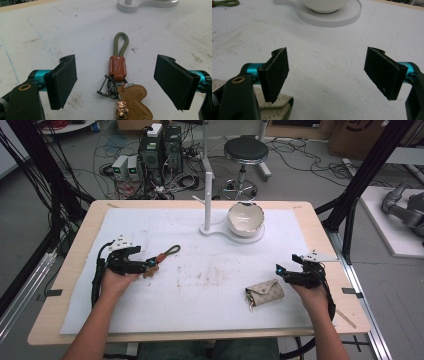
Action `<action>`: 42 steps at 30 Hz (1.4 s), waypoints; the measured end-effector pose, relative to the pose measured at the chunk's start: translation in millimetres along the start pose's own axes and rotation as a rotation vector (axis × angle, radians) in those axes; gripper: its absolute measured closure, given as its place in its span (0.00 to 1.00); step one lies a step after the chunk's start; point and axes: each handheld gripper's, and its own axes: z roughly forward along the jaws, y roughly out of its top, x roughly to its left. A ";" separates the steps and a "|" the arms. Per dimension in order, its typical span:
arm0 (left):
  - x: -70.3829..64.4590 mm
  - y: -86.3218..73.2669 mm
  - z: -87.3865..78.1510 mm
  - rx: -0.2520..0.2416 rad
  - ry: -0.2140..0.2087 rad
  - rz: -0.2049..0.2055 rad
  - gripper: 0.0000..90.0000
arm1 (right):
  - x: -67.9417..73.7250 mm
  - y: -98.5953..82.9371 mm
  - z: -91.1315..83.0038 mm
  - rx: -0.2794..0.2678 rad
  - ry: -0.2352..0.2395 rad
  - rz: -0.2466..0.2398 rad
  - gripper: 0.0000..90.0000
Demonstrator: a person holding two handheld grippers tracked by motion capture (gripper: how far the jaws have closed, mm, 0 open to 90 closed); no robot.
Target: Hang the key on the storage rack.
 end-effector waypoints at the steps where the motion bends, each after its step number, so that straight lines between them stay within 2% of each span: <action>1: -0.4 0.2 2.3 0.004 0.000 0.002 0.21 | 0.1 -0.8 -1.1 0.000 -0.001 0.002 0.23; 5: -0.8 1.7 10.6 0.031 -0.004 0.010 0.21 | -0.6 -3.4 -4.9 0.000 -0.005 0.002 0.23; 13: -3.5 6.9 37.6 0.119 -0.006 0.051 0.24 | -0.6 -10.9 -21.2 -0.004 -0.030 -0.001 0.23; 21: -3.0 6.2 53.9 0.200 0.017 0.075 0.32 | -2.6 -16.4 -30.0 0.000 -0.043 0.007 0.23; 25: -3.1 7.2 52.2 0.206 0.034 0.076 0.41 | -3.6 -17.7 -32.0 0.000 -0.046 0.008 0.23; 29: -4.0 7.7 48.8 0.211 0.024 0.077 0.61 | -3.8 -17.7 -31.8 0.000 -0.045 0.008 0.23; 33: -8.9 8.1 48.9 0.216 0.021 0.115 0.74 | -3.6 -16.9 -30.4 0.000 -0.043 0.005 0.23; 37: -10.9 8.7 48.6 0.221 0.018 0.162 0.77 | -2.4 -15.7 -28.6 0.003 -0.042 0.002 0.23; 42: -8.1 8.1 47.9 0.205 -0.004 0.155 0.79 | -0.5 -13.9 -25.8 0.002 -0.035 -0.006 0.23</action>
